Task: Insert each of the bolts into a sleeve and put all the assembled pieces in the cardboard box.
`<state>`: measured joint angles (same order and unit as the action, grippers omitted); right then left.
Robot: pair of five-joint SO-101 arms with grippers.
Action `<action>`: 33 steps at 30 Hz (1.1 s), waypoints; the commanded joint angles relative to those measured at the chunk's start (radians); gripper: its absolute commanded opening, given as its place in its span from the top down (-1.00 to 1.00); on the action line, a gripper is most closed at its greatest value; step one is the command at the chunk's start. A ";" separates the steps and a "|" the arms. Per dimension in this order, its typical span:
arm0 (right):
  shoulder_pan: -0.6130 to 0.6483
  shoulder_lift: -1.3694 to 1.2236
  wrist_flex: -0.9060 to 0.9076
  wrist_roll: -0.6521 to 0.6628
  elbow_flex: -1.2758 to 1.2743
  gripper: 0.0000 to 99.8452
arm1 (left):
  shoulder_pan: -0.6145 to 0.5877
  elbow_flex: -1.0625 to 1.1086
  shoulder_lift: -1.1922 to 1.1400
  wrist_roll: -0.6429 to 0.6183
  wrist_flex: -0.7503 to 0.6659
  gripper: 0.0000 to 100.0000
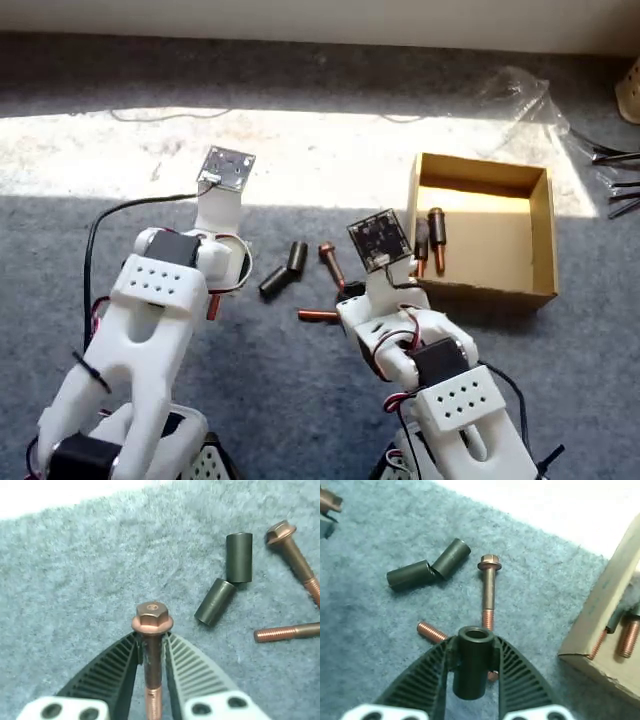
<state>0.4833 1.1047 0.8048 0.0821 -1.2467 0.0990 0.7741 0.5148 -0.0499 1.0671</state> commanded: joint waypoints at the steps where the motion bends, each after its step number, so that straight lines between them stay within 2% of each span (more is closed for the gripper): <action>1: 0.033 0.018 -0.028 0.009 0.018 0.99 | -0.001 -0.051 0.191 0.031 0.032 0.99; 4: 0.047 0.018 -0.028 0.009 0.021 0.99 | -0.001 -0.048 0.283 0.103 0.032 0.99; 7: 0.047 0.018 -0.038 0.011 0.025 0.99 | -0.005 -0.053 0.364 0.110 0.028 0.99; 11: 0.070 0.015 -0.139 0.011 0.041 0.99 | -0.005 -0.054 0.452 0.110 0.025 0.99; 16: 0.120 0.018 -0.228 0.153 0.041 0.99 | -0.007 -0.087 0.550 0.110 0.026 0.99; 19: 0.125 0.018 -0.249 0.138 0.065 0.99 | -0.007 -0.142 0.601 0.110 0.031 0.99; 25: 0.124 0.018 -0.242 0.106 0.182 0.99 | -0.008 -0.202 0.664 0.112 0.026 0.99; 33: 0.124 0.019 -0.045 0.101 0.390 0.99 | -0.008 -0.208 0.802 0.112 0.025 0.99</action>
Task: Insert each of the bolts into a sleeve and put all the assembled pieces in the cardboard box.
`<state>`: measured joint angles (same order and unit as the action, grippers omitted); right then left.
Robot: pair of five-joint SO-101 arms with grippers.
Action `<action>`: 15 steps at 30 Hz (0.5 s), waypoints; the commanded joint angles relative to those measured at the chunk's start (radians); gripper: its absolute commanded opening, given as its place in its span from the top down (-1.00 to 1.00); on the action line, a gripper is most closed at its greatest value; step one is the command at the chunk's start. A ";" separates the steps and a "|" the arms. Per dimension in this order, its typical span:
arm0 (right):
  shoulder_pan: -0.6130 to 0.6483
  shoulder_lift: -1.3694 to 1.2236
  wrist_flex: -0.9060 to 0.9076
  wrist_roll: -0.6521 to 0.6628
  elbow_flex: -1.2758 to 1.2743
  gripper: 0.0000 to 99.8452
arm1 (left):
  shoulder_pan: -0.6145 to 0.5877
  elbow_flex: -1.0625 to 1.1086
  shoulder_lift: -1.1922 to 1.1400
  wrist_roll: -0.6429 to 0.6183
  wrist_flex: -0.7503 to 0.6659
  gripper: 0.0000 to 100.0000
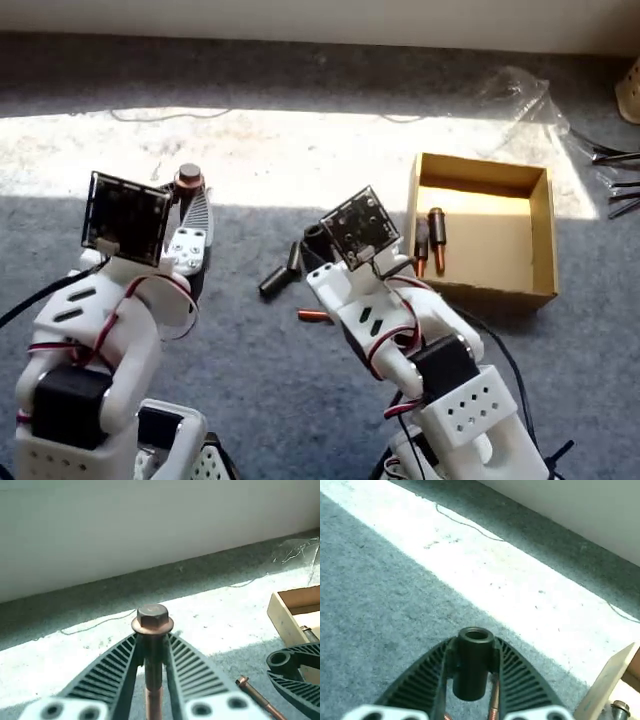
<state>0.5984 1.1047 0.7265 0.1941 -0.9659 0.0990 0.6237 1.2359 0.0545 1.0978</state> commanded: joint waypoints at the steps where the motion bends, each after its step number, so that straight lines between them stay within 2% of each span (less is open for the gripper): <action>1: 0.008 0.019 0.033 -0.011 0.125 0.99 | -0.008 -0.056 0.099 0.008 -0.006 0.99; 7: 0.008 0.021 0.042 -0.011 0.217 0.99 | -0.008 -0.056 0.154 0.009 -0.008 0.99; 15: 0.007 0.021 0.262 -0.011 0.421 0.99 | -0.008 -0.056 0.165 0.008 -0.002 0.99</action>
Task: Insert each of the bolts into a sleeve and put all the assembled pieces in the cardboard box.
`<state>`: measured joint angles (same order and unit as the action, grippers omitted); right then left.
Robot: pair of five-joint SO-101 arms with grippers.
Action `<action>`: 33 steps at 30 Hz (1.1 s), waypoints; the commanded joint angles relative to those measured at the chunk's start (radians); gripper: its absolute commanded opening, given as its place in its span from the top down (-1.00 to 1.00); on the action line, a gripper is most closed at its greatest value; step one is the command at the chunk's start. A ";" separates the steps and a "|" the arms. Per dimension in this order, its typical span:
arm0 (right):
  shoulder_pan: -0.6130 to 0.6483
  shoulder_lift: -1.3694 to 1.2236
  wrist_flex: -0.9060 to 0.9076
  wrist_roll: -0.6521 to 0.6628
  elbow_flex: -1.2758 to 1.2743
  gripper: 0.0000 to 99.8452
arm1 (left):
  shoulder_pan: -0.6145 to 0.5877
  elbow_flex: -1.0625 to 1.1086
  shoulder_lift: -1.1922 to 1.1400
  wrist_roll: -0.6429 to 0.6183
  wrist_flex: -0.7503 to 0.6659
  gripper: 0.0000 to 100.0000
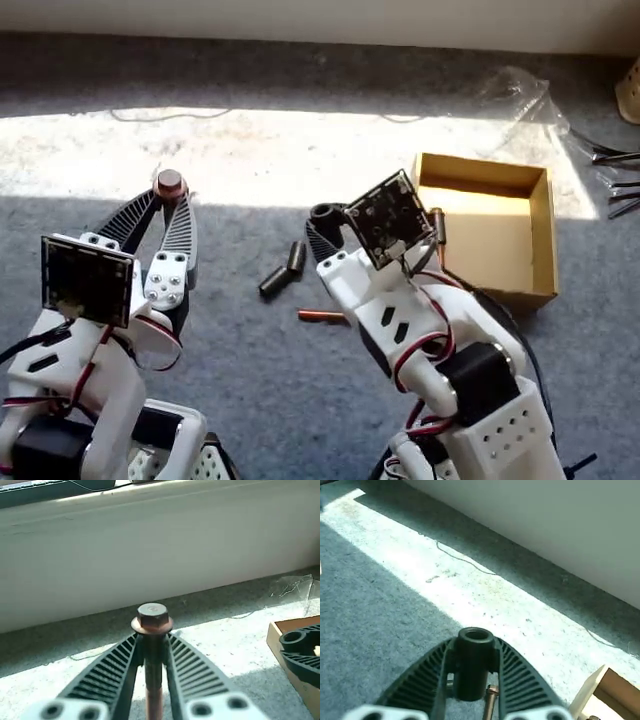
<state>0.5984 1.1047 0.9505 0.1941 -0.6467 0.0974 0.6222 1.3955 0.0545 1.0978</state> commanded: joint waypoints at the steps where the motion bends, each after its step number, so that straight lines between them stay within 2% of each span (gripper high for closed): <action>1: 0.007 0.021 0.054 -0.011 0.120 0.99 | -0.010 -0.054 0.005 0.006 -0.002 0.99; 7: -0.117 0.053 0.125 -0.011 0.193 0.99 | -0.136 -0.054 0.005 0.003 -0.002 0.99; 14: -0.154 0.272 0.122 -0.006 0.117 0.99 | -0.148 -0.038 0.105 0.003 -0.006 0.99; 20: -0.153 0.318 0.120 -0.011 0.007 0.99 | -0.148 0.077 0.182 0.003 -0.006 0.99; 24: -0.151 0.320 0.038 -0.021 -0.105 0.99 | -0.148 0.094 0.182 0.003 -0.008 0.99; 29: -0.147 0.320 -0.093 -0.123 -0.265 0.99 | -0.145 0.101 0.182 0.003 -0.008 0.99; 33: -0.147 0.320 -0.199 -0.130 -0.375 0.99 | -0.143 0.105 0.183 0.003 -0.031 0.99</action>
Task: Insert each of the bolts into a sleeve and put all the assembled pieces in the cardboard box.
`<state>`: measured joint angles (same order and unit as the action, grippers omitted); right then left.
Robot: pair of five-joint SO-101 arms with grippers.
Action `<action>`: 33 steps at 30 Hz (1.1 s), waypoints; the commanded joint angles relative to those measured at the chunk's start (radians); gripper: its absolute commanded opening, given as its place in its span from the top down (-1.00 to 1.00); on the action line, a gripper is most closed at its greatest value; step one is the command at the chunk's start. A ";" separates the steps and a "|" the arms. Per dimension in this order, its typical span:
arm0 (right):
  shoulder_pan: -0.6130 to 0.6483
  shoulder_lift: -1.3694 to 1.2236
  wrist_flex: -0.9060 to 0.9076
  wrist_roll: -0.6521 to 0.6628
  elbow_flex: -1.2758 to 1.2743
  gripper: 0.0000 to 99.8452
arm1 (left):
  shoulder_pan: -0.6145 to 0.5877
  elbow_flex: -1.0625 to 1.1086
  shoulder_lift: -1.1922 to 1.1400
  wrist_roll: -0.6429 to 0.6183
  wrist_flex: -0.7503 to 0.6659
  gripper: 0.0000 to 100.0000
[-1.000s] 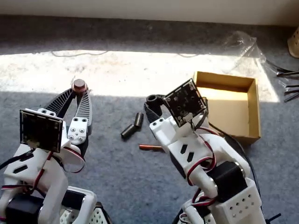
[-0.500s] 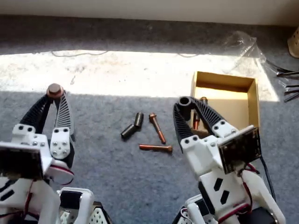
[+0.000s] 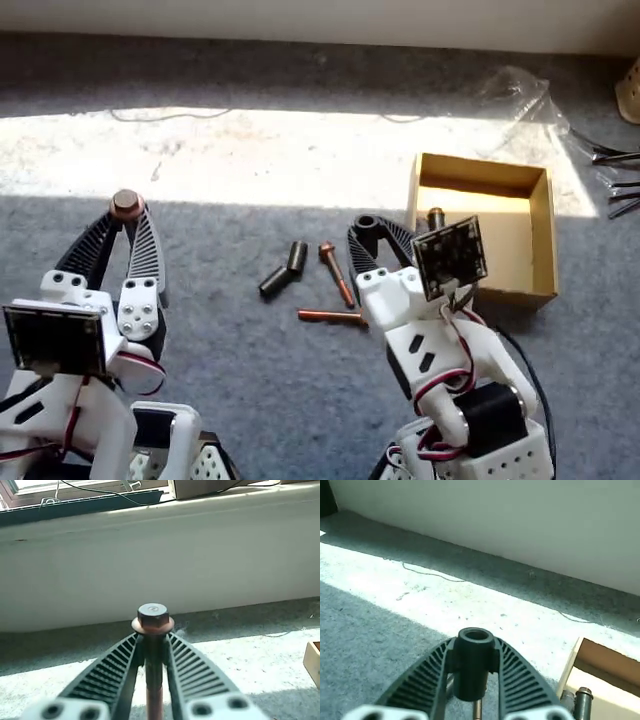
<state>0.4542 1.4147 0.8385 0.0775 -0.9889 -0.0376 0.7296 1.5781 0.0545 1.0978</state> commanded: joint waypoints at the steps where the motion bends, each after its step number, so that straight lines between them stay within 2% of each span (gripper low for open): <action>1: -0.002 0.010 -0.099 -0.015 -0.053 0.99 | -0.008 0.005 0.001 0.003 -0.041 0.99; 6: -0.002 0.033 -0.113 -0.017 -0.099 0.99 | -0.008 0.042 0.001 0.002 -0.051 0.99; 10: -0.002 0.143 -0.107 -0.089 -0.108 0.99 | -0.007 0.047 0.024 -0.058 -0.051 0.99; 22: 0.001 0.421 -0.116 -0.080 -0.288 0.99 | -0.007 0.177 0.205 -0.068 -0.114 0.99; 28: 0.116 0.423 -0.213 -0.078 -0.386 0.99 | -0.004 0.211 0.248 -0.069 -0.121 0.99; 33: 0.168 0.423 -0.364 -0.077 -0.503 0.99 | 0.163 0.277 0.248 -0.069 -0.203 0.99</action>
<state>0.5953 1.8259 0.5731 0.0069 -1.4661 -0.0008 0.9797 1.8113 -0.0023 0.9920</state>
